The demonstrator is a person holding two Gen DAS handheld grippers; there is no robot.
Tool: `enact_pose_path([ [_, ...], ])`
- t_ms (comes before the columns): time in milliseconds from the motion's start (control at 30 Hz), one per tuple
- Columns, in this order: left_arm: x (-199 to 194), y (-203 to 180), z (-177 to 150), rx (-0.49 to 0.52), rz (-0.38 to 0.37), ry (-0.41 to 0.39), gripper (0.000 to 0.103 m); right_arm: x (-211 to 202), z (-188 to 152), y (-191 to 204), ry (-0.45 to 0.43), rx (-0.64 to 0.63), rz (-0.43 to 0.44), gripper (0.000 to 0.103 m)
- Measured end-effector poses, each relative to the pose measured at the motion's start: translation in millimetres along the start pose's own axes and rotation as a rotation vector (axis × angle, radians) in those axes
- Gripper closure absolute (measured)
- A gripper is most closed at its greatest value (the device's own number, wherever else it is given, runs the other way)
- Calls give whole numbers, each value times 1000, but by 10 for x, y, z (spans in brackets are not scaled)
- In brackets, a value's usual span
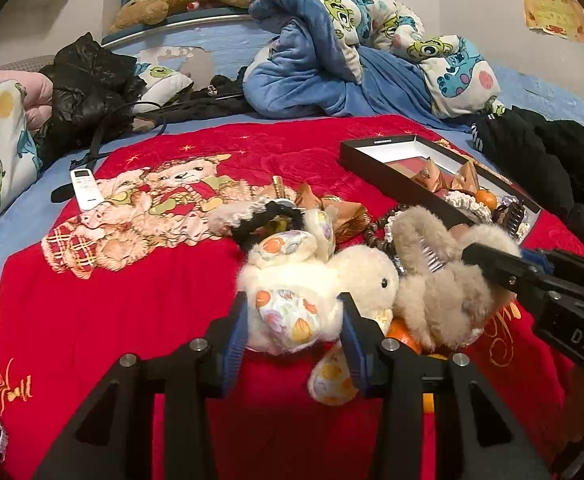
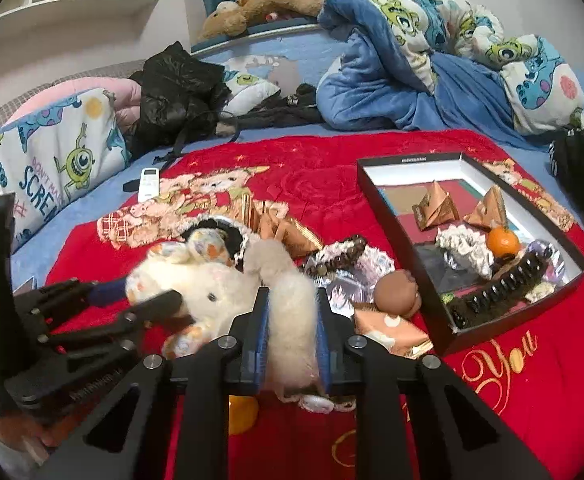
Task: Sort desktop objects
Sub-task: 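Carry the bunny plush in the left tool while the right tool carries the fluffy plush toward the black box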
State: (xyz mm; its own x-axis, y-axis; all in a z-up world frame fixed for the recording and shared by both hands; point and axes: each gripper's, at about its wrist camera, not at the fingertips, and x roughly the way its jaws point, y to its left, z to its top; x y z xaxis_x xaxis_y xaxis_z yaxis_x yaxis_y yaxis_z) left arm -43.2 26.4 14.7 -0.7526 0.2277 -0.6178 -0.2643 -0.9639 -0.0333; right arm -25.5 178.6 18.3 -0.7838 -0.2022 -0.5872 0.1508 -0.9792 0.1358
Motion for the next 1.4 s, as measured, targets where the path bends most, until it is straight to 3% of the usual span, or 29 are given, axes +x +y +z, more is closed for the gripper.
enact_pose_path([
  [233, -32, 100, -47, -24, -3, 18, 59, 160, -22, -143, 61, 102, 56, 73],
  [400, -22, 152, -97, -22, -3, 32, 59, 286, -13, -144, 79, 116, 65, 61],
  [500, 6, 190, -125, -33, -8, 43, 59, 343, -11, -178, 79, 147, 54, 60],
  [600, -1, 204, -126, -39, -14, 42, 59, 400, 1, -176, 76, 144, 36, 68],
  [633, -5, 206, -126, -40, -14, 41, 59, 409, 6, -157, 73, 129, 35, 79],
  [700, -14, 211, -128, -43, -14, 40, 59, 411, 18, -115, 70, 106, 52, 88],
  [1400, -603, 479, -119, -101, 16, -49, 59, -81, 72, 83, -69, 21, 28, 88],
])
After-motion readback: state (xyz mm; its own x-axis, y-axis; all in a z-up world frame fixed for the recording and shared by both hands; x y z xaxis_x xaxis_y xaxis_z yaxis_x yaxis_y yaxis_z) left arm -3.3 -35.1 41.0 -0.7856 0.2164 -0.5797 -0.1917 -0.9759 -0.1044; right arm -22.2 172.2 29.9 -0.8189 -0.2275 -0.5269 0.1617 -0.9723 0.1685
